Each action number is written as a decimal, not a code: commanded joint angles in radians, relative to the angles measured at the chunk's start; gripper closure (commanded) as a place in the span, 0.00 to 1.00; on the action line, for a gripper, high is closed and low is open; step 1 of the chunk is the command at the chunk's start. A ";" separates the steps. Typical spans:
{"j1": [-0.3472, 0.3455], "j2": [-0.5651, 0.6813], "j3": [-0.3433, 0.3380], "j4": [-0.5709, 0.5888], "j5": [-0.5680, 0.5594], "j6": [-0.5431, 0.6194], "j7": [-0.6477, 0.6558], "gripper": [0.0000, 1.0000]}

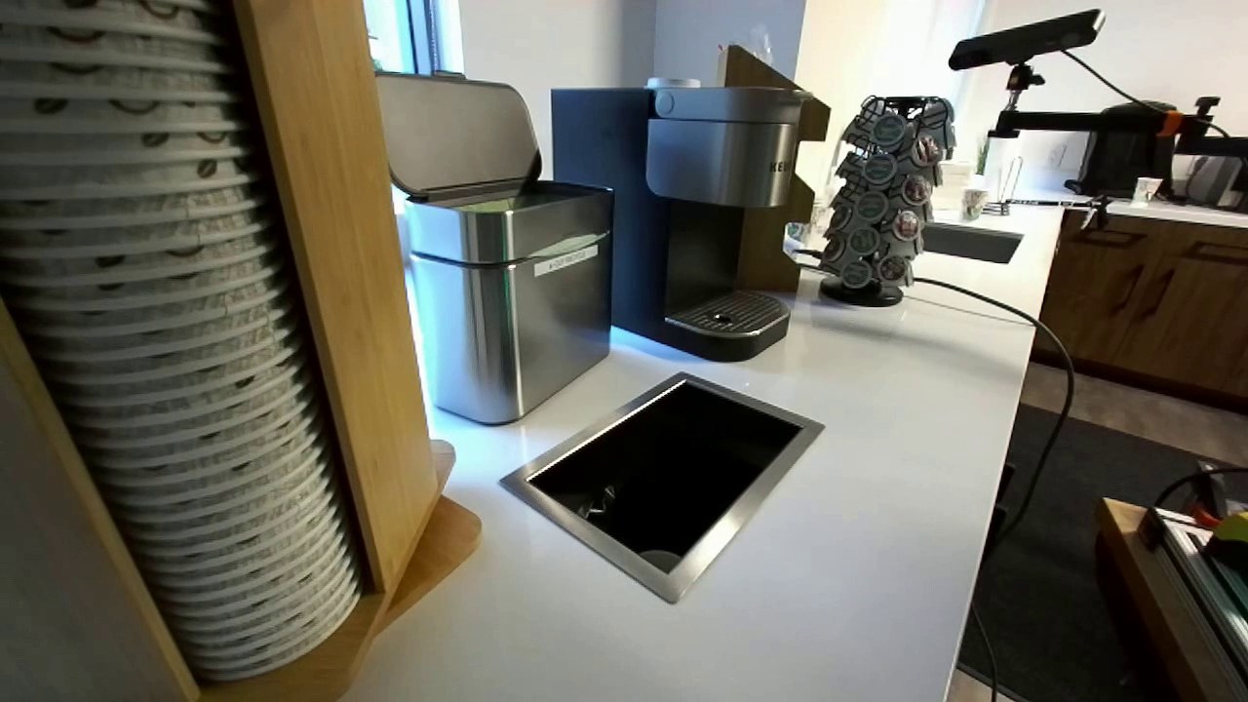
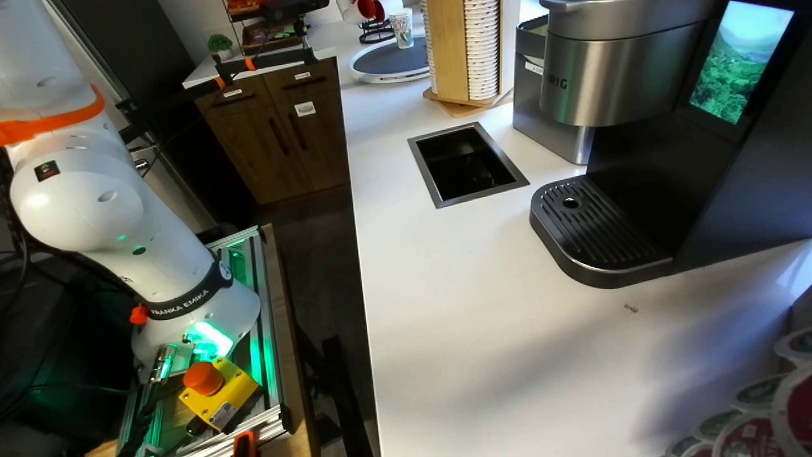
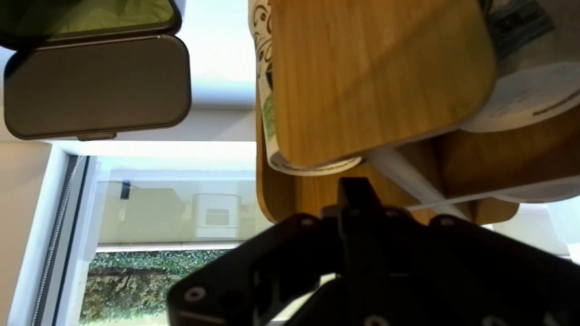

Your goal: Rotate the coffee cup holder.

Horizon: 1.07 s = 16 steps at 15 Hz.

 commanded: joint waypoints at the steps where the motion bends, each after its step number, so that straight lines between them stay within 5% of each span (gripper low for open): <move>1: 0.007 -0.017 0.002 -0.005 -0.003 -0.022 0.028 1.00; 16: 0.008 -0.090 0.048 -0.013 0.179 -0.206 0.020 1.00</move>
